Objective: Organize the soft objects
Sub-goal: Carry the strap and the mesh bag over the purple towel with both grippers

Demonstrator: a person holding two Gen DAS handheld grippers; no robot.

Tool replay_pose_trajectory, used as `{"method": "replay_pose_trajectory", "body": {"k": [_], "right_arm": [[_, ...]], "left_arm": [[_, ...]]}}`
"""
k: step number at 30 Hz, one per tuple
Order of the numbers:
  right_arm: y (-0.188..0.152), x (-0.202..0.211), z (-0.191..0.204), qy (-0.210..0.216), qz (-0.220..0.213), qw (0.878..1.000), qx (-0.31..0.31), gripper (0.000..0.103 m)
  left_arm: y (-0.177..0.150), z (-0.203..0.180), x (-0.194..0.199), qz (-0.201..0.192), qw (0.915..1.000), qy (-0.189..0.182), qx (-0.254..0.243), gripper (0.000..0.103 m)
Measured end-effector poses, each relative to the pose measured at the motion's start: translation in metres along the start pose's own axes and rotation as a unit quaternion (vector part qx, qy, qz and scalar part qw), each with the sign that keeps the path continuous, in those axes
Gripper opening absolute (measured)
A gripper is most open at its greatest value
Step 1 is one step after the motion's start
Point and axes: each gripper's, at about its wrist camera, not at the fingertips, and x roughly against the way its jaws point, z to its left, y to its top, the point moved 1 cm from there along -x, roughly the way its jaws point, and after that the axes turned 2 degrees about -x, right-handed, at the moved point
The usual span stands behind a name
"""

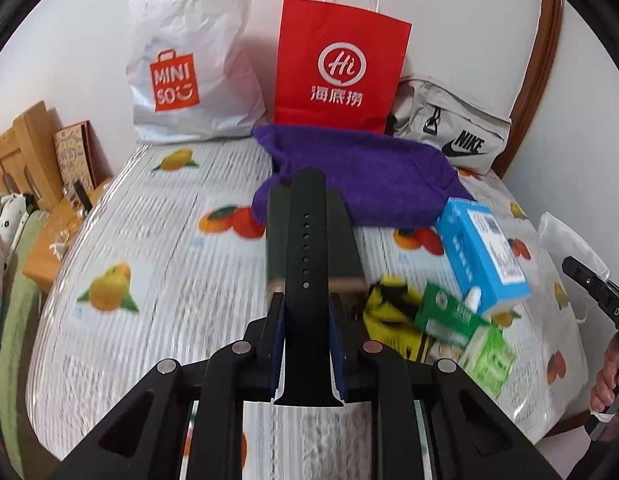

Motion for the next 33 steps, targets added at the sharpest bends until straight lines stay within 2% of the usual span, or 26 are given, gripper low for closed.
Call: {"method": "replay_pose_trajectory", "body": {"k": [17, 25, 33], "right_arm": [[0.084, -0.086, -0.002, 0.009, 0.012, 1.0, 0.023, 0.01], [0.104, -0.128, -0.015, 0.007, 0.028, 0.999, 0.028, 0.01], [0.111, -0.174, -0.035, 0.001, 0.065, 0.997, 0.034, 0.01]], "left_arm": [[0.092, -0.001, -0.067, 0.016, 0.9997, -0.002, 0.015, 0.019], [0.126, -0.003, -0.11, 0.033, 0.9991, -0.014, 0.022, 0.019], [0.151, -0.005, -0.156, 0.057, 0.9973, -0.02, 0.04, 0.019]]}}
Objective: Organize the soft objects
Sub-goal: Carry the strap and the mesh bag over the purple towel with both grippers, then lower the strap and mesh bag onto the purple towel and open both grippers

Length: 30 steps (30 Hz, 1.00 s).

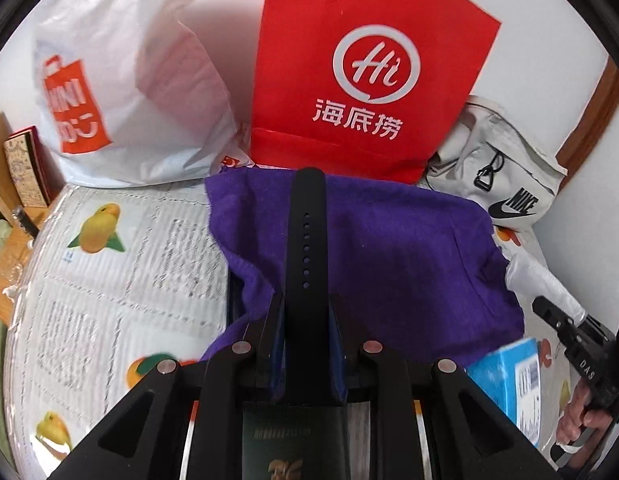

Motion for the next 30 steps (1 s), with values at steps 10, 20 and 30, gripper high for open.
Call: {"method": "replay_pose_trajectory", "body": {"k": [10, 20, 30], "right_arm": [[0.001, -0.039, -0.015, 0.0, 0.044, 0.999, 0.012, 0.01], [0.005, -0.064, -0.02, -0.009, 0.074, 0.997, 0.018, 0.012], [0.009, -0.064, -0.017, 0.002, 0.067, 0.997, 0.026, 0.063]], "left_arm": [[0.018, 0.002, -0.052, 0.049, 0.9987, 0.006, 0.011, 0.019], [0.024, 0.003, -0.08, 0.084, 0.9962, 0.006, 0.021, 0.019], [0.026, 0.002, -0.09, 0.092, 0.9954, 0.003, 0.025, 0.023]]}}
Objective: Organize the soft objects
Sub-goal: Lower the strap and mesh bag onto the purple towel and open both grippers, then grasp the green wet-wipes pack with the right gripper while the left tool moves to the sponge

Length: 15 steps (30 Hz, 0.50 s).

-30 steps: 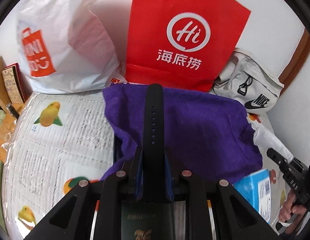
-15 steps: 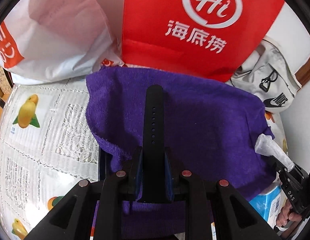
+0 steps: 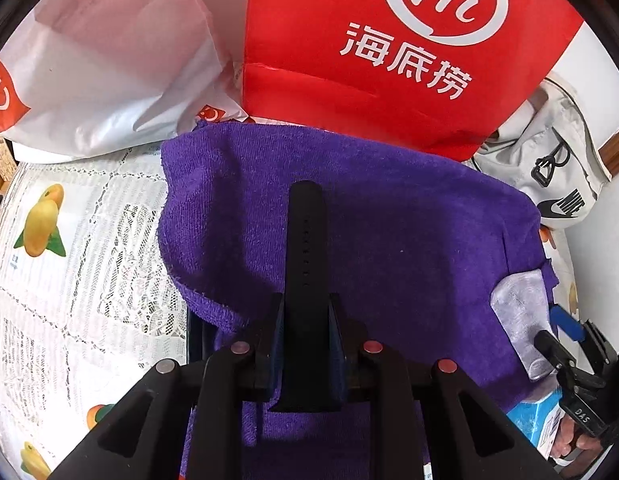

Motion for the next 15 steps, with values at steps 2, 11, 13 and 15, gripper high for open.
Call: {"method": "replay_pose_trajectory", "body": {"k": [2, 11, 13, 15], "right_arm": [[0.0, 0.006, 0.002, -0.003, -0.009, 1.0, 0.003, 0.069], [-0.008, 0.049, 0.012, -0.019, -0.041, 0.999, 0.006, 0.076], [-0.013, 0.062, 0.013, -0.031, -0.052, 0.998, 0.004, 0.076], [-0.021, 0.077, 0.018, -0.05, -0.061, 0.997, 0.006, 0.076]], "left_arm": [[-0.002, 0.0, 0.005, -0.002, 1.0, -0.001, 0.001, 0.049], [-0.022, 0.003, 0.054, -0.037, 0.9993, 0.002, -0.005, 0.054], [-0.031, 0.008, 0.069, -0.051, 0.9987, 0.003, -0.003, 0.054], [-0.045, 0.009, 0.088, -0.068, 0.9976, 0.01, -0.005, 0.054]]}}
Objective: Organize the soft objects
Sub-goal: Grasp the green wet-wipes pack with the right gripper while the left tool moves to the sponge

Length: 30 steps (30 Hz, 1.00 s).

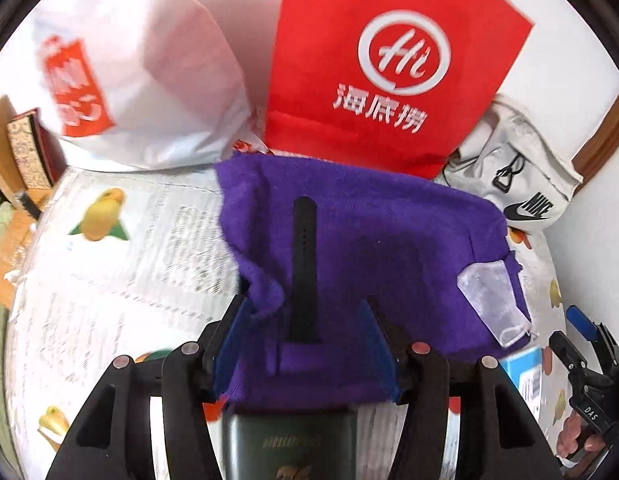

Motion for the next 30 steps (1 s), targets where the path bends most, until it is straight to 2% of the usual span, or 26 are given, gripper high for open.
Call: {"method": "replay_pose_trajectory", "body": {"k": [3, 7, 11, 17, 24, 30], "right_arm": [[-0.01, 0.024, 0.003, -0.017, -0.015, 1.0, -0.009, 0.076], [-0.029, 0.057, 0.004, -0.005, -0.04, 0.999, -0.033, 0.076], [-0.057, 0.082, 0.017, -0.001, -0.019, 0.999, -0.039, 0.076], [-0.113, 0.113, 0.056, 0.033, -0.019, 0.999, -0.02, 0.076], [-0.167, 0.119, 0.097, 0.06, -0.008, 0.998, 0.024, 0.076], [-0.186, 0.117, 0.125, 0.062, -0.018, 0.996, 0.065, 0.076]], "left_arm": [[-0.01, 0.005, 0.02, -0.007, 1.0, -0.001, 0.0, 0.054], [-0.038, 0.01, 0.049, -0.014, 0.9998, -0.003, -0.012, 0.054], [-0.069, 0.013, 0.067, -0.01, 0.9998, -0.012, -0.011, 0.054], [-0.116, 0.015, 0.081, -0.006, 0.9998, -0.019, -0.009, 0.054], [-0.154, 0.02, 0.084, 0.004, 0.9999, -0.003, -0.016, 0.055], [-0.182, 0.036, 0.089, -0.002, 0.9998, -0.001, -0.018, 0.065]]}}
